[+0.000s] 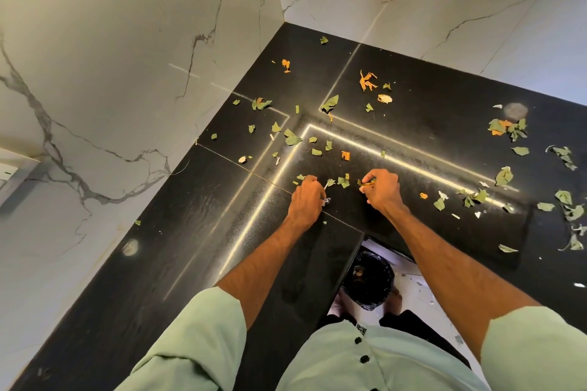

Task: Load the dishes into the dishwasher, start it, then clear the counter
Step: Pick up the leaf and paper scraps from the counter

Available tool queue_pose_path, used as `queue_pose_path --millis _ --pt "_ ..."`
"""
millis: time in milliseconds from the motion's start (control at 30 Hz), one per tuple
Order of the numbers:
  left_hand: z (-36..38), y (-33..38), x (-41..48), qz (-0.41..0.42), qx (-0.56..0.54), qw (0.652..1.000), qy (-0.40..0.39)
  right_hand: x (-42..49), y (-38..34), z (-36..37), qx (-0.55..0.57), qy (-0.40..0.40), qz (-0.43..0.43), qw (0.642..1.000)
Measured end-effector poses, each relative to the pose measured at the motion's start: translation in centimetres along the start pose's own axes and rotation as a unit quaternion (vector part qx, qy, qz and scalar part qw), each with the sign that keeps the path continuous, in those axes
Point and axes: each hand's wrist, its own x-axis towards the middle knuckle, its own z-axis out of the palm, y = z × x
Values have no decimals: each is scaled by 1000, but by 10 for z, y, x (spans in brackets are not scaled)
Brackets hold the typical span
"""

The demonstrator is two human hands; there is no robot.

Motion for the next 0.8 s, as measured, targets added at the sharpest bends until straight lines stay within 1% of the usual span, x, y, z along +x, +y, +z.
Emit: queue_pose_path --millis 233,367,533,667,800 --pt "4 7 -14 55 55 997 22 -10 5 3 1 6 -7 1000" --pt "5 12 -15 74 75 994 17 -15 6 1 1 6 -6 1000" --pt "-1 10 -12 73 71 995 6 -20 6 -2 30 6 10 999" --pt "-4 11 -6 67 38 997 2 -24 7 -5 44 6 21 999" --pt "-3 24 -1 81 46 995 -26 -30 4 -8 53 5 44 998"
